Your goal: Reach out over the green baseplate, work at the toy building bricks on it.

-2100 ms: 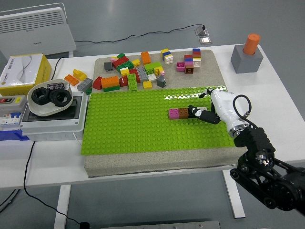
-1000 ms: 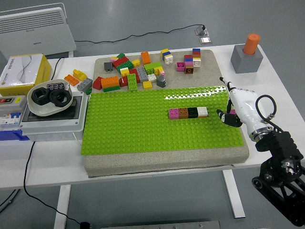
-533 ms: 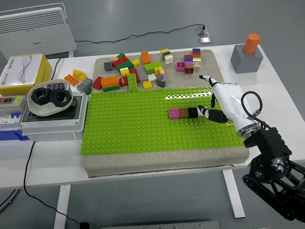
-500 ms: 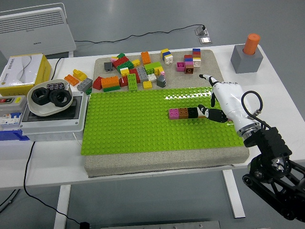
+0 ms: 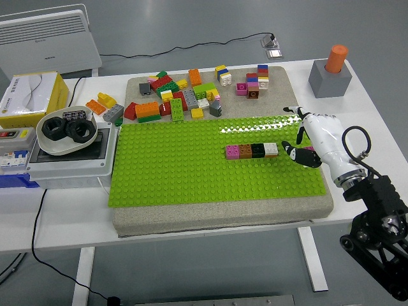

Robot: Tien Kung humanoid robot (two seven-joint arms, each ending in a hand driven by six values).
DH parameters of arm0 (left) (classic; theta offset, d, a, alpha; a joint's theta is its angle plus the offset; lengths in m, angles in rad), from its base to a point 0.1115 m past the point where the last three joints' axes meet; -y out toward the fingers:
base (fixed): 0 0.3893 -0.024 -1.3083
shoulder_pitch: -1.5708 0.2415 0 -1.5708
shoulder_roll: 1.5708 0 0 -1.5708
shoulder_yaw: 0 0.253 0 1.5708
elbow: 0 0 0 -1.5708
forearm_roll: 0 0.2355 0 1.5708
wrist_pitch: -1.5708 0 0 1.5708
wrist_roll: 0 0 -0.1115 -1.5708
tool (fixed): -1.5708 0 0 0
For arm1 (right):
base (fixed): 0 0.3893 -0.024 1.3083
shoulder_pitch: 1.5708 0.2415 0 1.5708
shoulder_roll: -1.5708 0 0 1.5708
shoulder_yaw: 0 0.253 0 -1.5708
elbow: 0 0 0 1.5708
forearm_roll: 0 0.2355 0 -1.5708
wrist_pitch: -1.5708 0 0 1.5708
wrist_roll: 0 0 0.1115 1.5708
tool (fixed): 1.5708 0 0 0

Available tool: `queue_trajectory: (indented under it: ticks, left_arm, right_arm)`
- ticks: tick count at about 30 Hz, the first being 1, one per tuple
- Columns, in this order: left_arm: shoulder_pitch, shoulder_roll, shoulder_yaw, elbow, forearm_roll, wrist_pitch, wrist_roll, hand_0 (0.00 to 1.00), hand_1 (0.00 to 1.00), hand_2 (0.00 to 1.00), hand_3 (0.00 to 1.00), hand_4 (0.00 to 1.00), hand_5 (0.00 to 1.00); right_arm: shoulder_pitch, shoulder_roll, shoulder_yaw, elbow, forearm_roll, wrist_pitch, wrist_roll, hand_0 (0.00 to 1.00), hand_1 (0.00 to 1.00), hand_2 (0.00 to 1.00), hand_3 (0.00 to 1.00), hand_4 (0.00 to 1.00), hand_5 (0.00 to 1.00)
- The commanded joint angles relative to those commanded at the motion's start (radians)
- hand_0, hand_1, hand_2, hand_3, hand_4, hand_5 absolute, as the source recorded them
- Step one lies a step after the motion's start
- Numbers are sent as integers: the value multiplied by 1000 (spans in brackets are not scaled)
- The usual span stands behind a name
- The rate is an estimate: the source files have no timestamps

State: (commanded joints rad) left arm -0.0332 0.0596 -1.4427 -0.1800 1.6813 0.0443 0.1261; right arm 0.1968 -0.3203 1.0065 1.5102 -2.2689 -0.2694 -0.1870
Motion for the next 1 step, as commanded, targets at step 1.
queue_trajectory:
  ticks: [1]
  left_arm:
    - [-1, 1, 0, 0, 1, -1, 1, 735, 620, 598, 706, 761, 791]
  right_arm:
    - [1, -11, 4, 11, 0, 22, -7, 73, 81, 231, 734, 702, 127]
